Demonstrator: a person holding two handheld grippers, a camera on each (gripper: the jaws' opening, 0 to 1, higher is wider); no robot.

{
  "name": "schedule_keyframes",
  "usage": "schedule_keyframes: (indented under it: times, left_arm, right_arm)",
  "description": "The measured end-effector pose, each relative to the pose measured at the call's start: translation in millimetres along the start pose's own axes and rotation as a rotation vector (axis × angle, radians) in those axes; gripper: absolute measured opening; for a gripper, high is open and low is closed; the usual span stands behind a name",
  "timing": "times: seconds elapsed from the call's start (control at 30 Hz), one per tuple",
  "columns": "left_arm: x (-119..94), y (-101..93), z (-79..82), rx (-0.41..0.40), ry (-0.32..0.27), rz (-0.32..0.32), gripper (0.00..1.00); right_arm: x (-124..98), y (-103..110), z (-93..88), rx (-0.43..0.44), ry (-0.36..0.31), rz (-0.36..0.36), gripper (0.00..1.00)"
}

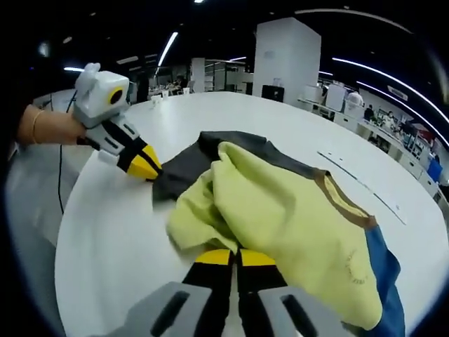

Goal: Fold the garment on the visible template until the final outline fits inside the template.

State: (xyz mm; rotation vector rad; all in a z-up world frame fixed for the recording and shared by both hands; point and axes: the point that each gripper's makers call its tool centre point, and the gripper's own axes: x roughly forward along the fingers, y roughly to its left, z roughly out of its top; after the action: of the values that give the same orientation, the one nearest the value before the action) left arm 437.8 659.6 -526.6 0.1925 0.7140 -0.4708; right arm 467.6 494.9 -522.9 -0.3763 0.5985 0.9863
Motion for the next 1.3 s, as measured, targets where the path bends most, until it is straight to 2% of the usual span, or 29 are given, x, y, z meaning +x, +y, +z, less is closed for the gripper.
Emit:
schedule_keyframes:
  times: [0.2,0.33,0.4,0.5,0.73,0.9,0.93,1.0,1.23,1.3]
  left_arm:
    - [-7.7,16.9,-7.1,0.007,0.024,0.061,0.01]
    - [-10.8,20.1,-11.4,0.014,0.039,0.078,0.03]
    - [-12.5,19.3,-13.1,0.026,0.047,0.086,0.07]
    - [-14.6,15.4,-10.5,0.062,0.039,0.096,0.18]
    - [-19.0,-13.9,13.1,0.152,-0.045,0.023,0.23]
    - [-17.2,-46.8,24.4,0.103,-0.095,-0.085,0.23]
    - [-16.6,-49.7,24.9,0.109,-0.095,-0.087,0.23]
    - [-13.6,-56.9,26.1,0.142,-0.095,-0.092,0.23]
    - [-3.2,-96.5,29.5,0.235,-0.103,-0.199,0.19]
    - [-0.4,-102.7,30.5,0.265,-0.106,-0.21,0.18]
  right_arm:
    - [-11.2,3.8,7.2,0.059,-0.004,0.016,0.0]
    - [-19.0,6.6,13.2,0.084,-0.008,0.018,0.0]
    - [-20.5,7.8,14.8,0.091,-0.003,0.019,0.0]
    - [-19.9,7.8,15.2,0.085,0.0,0.014,0.0]
    - [-15.5,9.7,12.2,0.09,0.018,0.012,0.0]
    - [-10.4,8.7,10.4,0.087,0.014,0.01,0.0]
    - [-9.6,9.4,10.4,0.086,0.011,0.015,0.0]
    - [-8.5,11.9,9.3,0.092,0.014,0.028,0.06]
    - [-5.9,18.1,-3.2,0.088,0.044,0.057,0.23]
    - [-6.5,20.5,-5.1,0.102,0.043,0.073,0.28]
